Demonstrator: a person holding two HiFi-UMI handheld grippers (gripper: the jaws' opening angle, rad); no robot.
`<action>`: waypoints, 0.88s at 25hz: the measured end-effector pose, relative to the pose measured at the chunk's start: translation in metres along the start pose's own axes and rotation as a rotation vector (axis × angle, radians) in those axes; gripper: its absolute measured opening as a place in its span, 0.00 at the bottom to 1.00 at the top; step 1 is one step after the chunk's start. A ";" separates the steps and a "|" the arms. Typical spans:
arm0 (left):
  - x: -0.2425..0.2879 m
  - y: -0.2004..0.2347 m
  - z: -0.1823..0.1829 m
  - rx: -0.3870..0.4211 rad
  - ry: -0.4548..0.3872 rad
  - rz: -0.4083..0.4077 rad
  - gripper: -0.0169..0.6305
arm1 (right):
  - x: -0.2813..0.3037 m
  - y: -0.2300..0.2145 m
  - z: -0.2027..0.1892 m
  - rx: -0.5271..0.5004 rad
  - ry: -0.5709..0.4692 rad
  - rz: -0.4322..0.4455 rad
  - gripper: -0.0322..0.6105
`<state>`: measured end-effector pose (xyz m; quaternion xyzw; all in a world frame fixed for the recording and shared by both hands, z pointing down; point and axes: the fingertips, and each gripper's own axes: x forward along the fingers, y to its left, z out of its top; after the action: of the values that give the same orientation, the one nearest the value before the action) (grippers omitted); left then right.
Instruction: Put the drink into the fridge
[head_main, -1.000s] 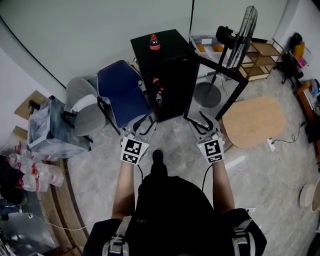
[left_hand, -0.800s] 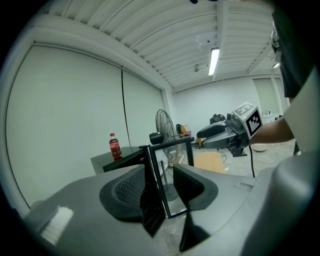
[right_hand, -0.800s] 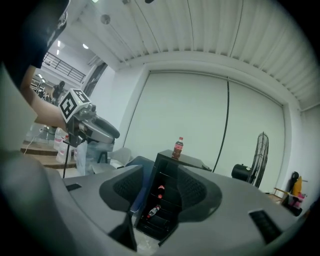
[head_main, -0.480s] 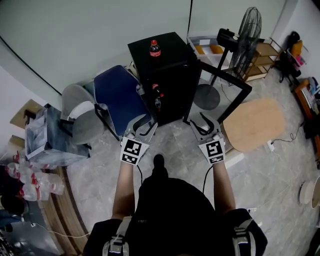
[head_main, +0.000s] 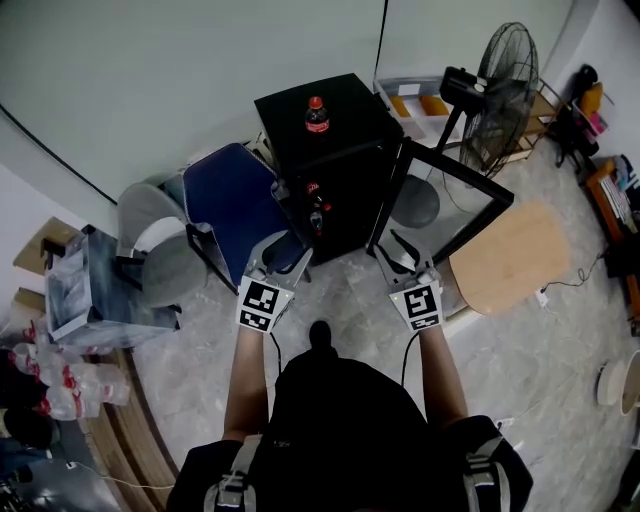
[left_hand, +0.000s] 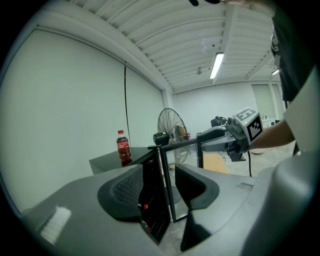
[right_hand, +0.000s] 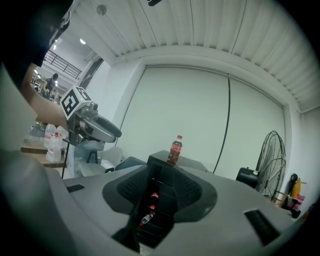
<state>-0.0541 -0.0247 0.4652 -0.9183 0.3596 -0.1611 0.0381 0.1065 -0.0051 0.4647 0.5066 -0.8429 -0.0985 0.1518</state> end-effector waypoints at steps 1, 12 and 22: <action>0.003 0.006 -0.001 -0.001 -0.001 -0.003 0.34 | 0.007 0.000 -0.001 -0.003 0.007 0.000 0.30; 0.037 0.077 -0.008 0.002 -0.035 -0.051 0.34 | 0.078 -0.015 0.006 0.034 0.009 -0.075 0.29; 0.064 0.110 -0.008 -0.012 -0.044 -0.096 0.34 | 0.123 -0.030 0.021 0.039 -0.008 -0.105 0.29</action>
<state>-0.0842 -0.1489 0.4692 -0.9380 0.3152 -0.1406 0.0328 0.0695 -0.1273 0.4549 0.5527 -0.8175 -0.0918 0.1332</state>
